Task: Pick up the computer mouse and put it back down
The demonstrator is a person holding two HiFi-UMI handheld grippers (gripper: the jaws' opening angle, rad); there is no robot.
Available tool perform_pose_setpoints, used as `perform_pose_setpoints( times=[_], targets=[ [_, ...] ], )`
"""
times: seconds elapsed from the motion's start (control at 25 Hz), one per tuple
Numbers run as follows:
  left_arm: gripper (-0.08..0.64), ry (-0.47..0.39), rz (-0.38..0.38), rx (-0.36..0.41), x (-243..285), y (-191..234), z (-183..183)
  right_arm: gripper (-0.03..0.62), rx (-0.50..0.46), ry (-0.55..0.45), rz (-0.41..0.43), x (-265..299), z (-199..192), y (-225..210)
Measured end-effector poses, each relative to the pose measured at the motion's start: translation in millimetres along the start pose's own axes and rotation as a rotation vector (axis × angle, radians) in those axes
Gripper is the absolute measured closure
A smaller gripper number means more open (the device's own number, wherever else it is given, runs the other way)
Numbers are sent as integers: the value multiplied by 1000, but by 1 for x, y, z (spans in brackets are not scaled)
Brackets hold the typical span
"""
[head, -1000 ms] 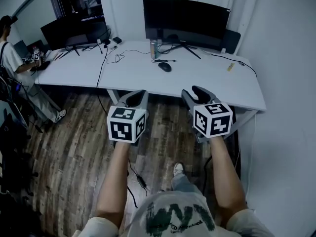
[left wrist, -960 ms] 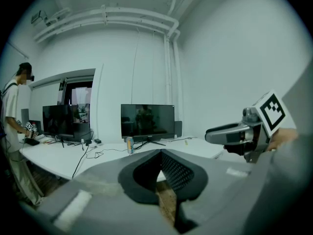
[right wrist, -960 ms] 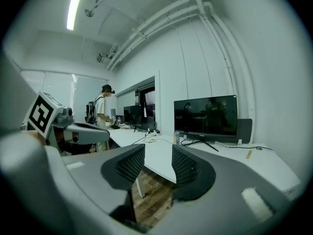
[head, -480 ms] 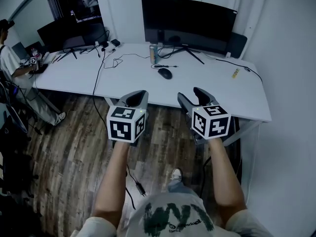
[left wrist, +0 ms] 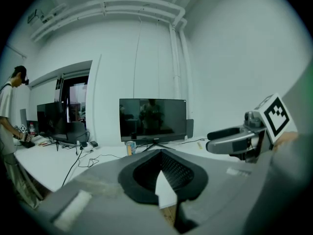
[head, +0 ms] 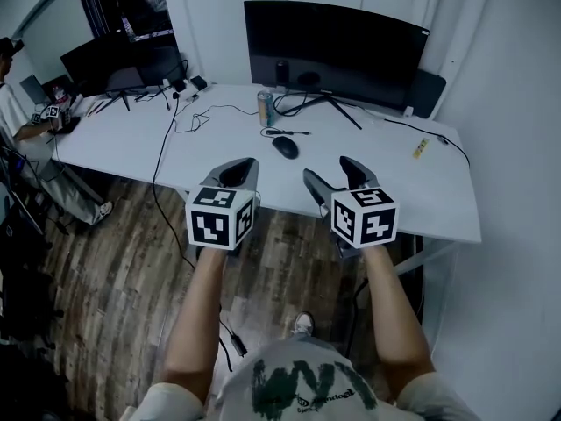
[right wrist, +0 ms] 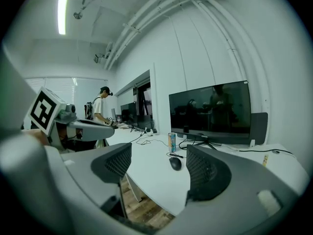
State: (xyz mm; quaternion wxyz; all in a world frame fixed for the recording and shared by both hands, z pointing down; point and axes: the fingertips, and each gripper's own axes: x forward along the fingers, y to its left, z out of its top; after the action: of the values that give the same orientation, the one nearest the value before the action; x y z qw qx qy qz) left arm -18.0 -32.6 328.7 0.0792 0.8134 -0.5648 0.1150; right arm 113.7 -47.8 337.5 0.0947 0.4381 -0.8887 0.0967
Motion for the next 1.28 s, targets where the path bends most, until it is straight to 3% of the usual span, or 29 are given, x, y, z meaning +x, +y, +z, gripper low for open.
perform_pose_setpoints(
  times=[0.56, 1.04, 1.28],
  targets=[
    [558, 21, 46, 4, 61, 2, 9, 244, 18, 37, 40, 42, -2, -55],
    [558, 25, 105, 33, 75, 21, 11, 244, 8, 46, 89, 69, -2, -60],
    [558, 26, 92, 44, 99, 38, 13, 244, 2, 52, 91, 97, 1, -64]
  ],
)
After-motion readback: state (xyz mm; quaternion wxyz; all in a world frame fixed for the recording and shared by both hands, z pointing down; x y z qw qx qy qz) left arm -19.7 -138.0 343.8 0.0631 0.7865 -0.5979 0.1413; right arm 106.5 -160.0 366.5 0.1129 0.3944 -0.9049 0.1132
